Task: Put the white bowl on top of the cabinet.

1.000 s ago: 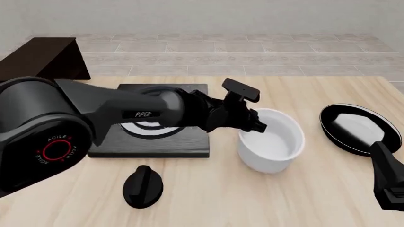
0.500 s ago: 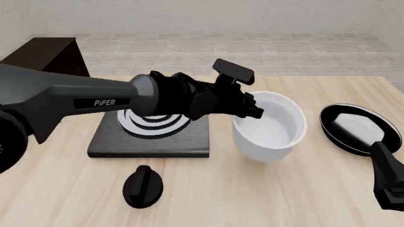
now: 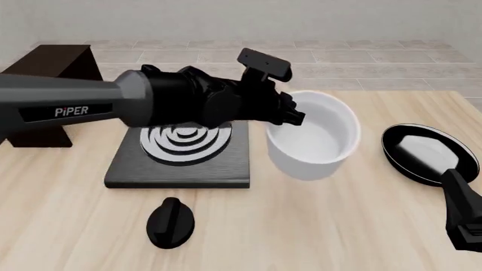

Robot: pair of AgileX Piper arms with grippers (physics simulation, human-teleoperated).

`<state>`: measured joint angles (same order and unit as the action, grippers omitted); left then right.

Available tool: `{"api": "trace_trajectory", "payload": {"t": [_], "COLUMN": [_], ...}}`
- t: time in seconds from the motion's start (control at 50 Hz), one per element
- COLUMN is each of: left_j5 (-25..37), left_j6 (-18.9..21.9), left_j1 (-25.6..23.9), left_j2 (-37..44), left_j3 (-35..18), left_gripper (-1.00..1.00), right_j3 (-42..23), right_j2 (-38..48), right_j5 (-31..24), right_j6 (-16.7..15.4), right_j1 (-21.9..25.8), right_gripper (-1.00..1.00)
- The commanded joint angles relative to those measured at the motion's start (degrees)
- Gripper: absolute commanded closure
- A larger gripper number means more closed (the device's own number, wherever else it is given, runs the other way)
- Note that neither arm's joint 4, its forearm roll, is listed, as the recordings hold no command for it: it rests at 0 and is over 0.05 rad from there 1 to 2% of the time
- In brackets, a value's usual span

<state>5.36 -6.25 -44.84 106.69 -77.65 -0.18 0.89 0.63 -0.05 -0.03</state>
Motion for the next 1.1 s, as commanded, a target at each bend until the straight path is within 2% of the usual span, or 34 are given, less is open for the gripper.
{"api": "trace_trajectory", "payload": {"t": [0.02, 0.22, 0.66, 1.1], "left_j5": [0.4, 0.5, 0.9, 1.1], "left_j6": [0.2, 0.5, 2.3, 3.1], "left_j1": [1.6, 3.7, 12.1, 17.0], "left_j2": [-4.5, -6.4, -8.4, -9.1], "left_j3": [1.6, 2.8, 2.7, 2.7], "left_gripper": [1.0, 1.0, 1.0, 1.0], "right_j3": [0.0, 0.0, 0.0, 0.0], "right_j2": [0.0, 0.0, 0.0, 0.0], "right_j5": [0.0, 0.0, 0.0, 0.0], "right_j6": [0.0, 0.0, 0.0, 0.0], "right_j1": [0.0, 0.0, 0.0, 0.0], "right_gripper": [-1.0, -1.0, -1.0, -1.0]}}
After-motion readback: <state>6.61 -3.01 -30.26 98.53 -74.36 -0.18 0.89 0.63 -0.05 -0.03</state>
